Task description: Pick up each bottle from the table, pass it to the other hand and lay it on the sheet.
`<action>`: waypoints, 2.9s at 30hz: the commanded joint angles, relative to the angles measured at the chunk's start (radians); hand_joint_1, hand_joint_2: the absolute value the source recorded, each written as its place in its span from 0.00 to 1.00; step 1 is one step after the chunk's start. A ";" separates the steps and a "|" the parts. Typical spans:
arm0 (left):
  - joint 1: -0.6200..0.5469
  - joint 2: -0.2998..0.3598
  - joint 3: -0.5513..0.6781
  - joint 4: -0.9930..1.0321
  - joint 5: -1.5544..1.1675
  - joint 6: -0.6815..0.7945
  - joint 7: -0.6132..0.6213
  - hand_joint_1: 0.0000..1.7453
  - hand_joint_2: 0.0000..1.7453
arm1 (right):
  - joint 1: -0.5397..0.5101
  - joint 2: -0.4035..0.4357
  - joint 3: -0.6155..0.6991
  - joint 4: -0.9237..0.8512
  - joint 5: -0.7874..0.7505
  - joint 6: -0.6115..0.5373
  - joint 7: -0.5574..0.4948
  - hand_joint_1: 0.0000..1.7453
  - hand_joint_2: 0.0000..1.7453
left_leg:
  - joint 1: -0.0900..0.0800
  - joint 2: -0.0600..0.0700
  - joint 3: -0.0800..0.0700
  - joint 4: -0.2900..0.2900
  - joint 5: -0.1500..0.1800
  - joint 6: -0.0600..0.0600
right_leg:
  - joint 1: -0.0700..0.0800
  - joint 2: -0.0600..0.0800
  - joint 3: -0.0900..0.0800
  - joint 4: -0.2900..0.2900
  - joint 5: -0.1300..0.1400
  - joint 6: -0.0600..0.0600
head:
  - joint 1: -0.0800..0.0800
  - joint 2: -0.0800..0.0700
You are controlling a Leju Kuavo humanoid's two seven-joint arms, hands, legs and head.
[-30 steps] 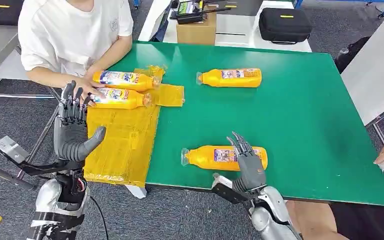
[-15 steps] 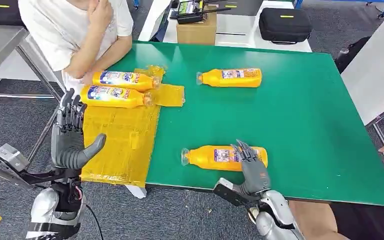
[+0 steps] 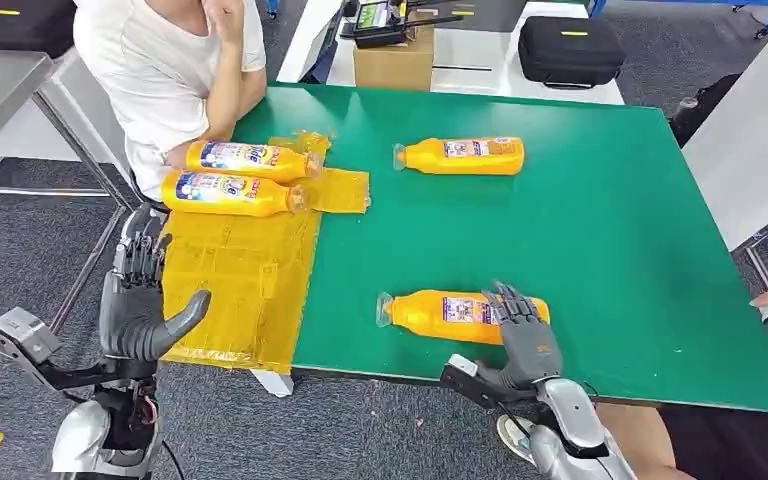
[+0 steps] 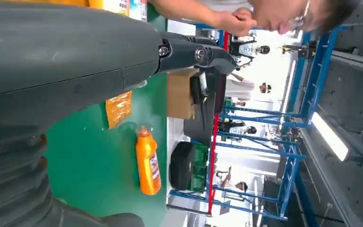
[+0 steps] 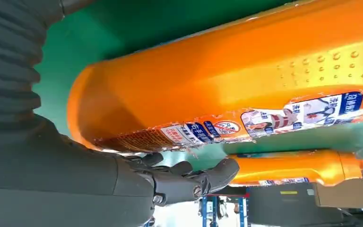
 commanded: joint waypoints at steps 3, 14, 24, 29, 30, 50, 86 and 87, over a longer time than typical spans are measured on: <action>-0.004 -0.010 0.012 0.019 0.003 -0.003 0.012 0.00 1.00 | -0.030 -0.001 0.005 0.055 0.002 0.023 0.004 0.00 1.00 | 0.000 0.001 0.004 -0.001 -0.001 -0.001 | 0.001 -0.001 0.004 0.000 -0.001 -0.001 | 0.000 0.000; 0.019 -0.021 0.014 -0.004 -0.010 0.009 0.011 0.00 1.00 | -0.100 -0.006 0.033 0.141 0.133 -0.030 0.107 0.00 1.00 | 0.000 0.001 0.003 -0.001 -0.001 -0.001 | 0.000 0.000 0.003 -0.001 0.000 -0.001 | 0.000 0.000; 0.066 -0.031 -0.062 -0.050 -0.033 0.019 0.015 0.00 1.00 | -0.180 0.022 -0.033 0.333 0.128 -0.060 0.105 0.00 1.00 | 0.000 0.001 0.004 -0.001 0.000 -0.001 | 0.001 0.000 0.004 -0.001 0.000 -0.001 | 0.000 0.000; 0.068 -0.007 -0.096 -0.065 -0.037 0.030 0.019 0.00 1.00 | -0.195 0.034 -0.064 0.398 0.003 0.046 0.005 0.00 1.00 | 0.001 0.000 0.004 -0.001 -0.001 -0.001 | 0.001 -0.001 0.005 -0.001 -0.001 -0.001 | 0.000 0.000; 0.068 -0.007 -0.096 -0.065 -0.037 0.030 0.019 0.00 1.00 | -0.195 0.034 -0.064 0.398 0.003 0.046 0.005 0.00 1.00 | 0.000 0.000 0.004 -0.001 0.000 -0.001 | 0.001 0.000 0.005 -0.001 -0.001 -0.001 | 0.000 0.000; 0.029 0.006 -0.076 0.014 0.029 0.013 0.034 0.00 1.00 | -0.287 0.008 -0.027 0.587 -0.145 0.154 -0.118 1.00 1.00 | 0.001 0.002 0.020 -0.003 -0.003 -0.003 | 0.002 0.000 0.010 -0.004 -0.001 -0.004 | 0.000 0.000; 0.098 0.009 -0.573 0.148 -0.117 0.117 -0.094 0.00 1.00 | 0.136 0.277 -0.165 -0.264 -0.934 0.203 -0.474 1.00 1.00 | 0.001 0.003 0.008 -0.002 -0.006 -0.003 | 0.001 0.002 0.006 -0.002 -0.004 -0.004 | 0.000 0.000; 0.084 0.004 -0.581 0.170 -0.117 0.064 -0.114 0.00 1.00 | 0.089 0.295 -0.146 -0.206 -0.917 0.194 -0.485 1.00 1.00 | 0.000 0.002 0.005 -0.002 -0.004 -0.003 | 0.000 0.001 0.003 -0.001 -0.003 -0.003 | 0.000 0.000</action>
